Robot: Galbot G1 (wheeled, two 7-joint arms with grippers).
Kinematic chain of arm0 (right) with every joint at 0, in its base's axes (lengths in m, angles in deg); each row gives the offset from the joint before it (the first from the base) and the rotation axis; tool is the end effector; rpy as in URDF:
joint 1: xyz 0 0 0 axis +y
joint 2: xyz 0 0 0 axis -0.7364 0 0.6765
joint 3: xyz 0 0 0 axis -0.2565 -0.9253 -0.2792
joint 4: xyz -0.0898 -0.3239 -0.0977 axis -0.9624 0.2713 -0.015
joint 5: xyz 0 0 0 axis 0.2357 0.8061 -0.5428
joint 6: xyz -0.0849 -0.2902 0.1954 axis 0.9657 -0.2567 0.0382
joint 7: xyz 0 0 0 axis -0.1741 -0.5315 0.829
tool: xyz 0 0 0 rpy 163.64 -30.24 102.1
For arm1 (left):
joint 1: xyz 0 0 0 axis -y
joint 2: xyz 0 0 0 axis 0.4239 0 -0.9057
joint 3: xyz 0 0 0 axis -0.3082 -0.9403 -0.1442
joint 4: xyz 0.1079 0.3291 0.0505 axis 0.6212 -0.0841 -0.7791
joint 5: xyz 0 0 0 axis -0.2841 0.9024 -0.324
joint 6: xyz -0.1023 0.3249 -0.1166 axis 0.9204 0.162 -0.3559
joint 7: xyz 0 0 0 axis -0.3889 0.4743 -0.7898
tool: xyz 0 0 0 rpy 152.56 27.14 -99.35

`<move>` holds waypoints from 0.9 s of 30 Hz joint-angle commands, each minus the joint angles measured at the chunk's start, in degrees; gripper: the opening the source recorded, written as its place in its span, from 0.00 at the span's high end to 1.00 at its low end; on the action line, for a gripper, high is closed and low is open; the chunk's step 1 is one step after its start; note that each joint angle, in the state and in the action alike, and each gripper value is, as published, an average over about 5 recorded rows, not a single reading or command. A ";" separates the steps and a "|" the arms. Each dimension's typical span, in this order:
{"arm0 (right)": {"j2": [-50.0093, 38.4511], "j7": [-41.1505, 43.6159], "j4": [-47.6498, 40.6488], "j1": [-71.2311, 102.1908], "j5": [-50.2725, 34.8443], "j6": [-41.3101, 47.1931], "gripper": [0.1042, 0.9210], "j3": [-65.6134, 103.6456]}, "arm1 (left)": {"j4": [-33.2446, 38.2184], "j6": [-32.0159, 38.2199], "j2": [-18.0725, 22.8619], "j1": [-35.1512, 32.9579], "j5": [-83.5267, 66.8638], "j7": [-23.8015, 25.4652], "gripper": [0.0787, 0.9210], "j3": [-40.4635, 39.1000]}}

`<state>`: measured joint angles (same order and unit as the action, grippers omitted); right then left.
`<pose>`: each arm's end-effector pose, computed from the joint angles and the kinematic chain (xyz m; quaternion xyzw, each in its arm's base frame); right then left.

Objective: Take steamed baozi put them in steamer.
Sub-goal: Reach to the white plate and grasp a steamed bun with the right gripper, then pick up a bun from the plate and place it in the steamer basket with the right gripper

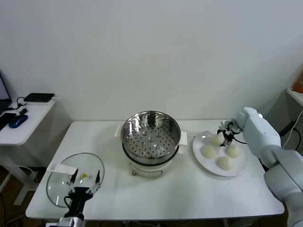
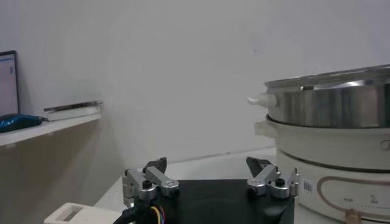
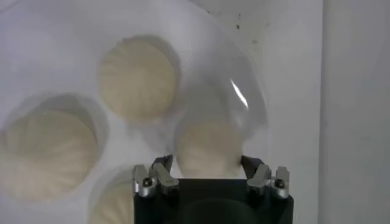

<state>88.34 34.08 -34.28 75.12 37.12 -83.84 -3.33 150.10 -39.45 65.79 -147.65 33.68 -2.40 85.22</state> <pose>0.6182 -0.2211 -0.2543 0.4500 -0.5809 0.5579 0.3857 0.1548 0.0762 -0.3927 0.0159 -0.9964 -0.0764 0.0323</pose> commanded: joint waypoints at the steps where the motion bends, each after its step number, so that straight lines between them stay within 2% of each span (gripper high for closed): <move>1: 0.17 -0.10 -0.07 -0.04 0.87 0.07 0.21 0.88 | -0.03 0.05 0.03 -0.04 0.00 -0.01 0.12 -0.01; 9: -0.02 0.11 0.06 0.42 1.94 0.00 0.27 1.82 | 0.08 0.17 0.12 -0.22 -0.03 -0.03 0.12 0.05; 18: -0.94 0.90 2.30 0.27 1.71 -0.86 0.28 1.89 | 0.21 0.23 0.23 -0.38 -0.04 -0.05 0.12 0.14; 27: -7.42 3.20 16.12 0.62 -7.12 -1.46 0.31 -8.67 | 0.55 0.27 0.34 -0.60 -0.04 -0.10 0.12 0.40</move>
<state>84.93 36.18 -27.42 75.73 35.41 -85.02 -5.44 150.61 -39.20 66.11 -148.24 33.62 -2.50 85.59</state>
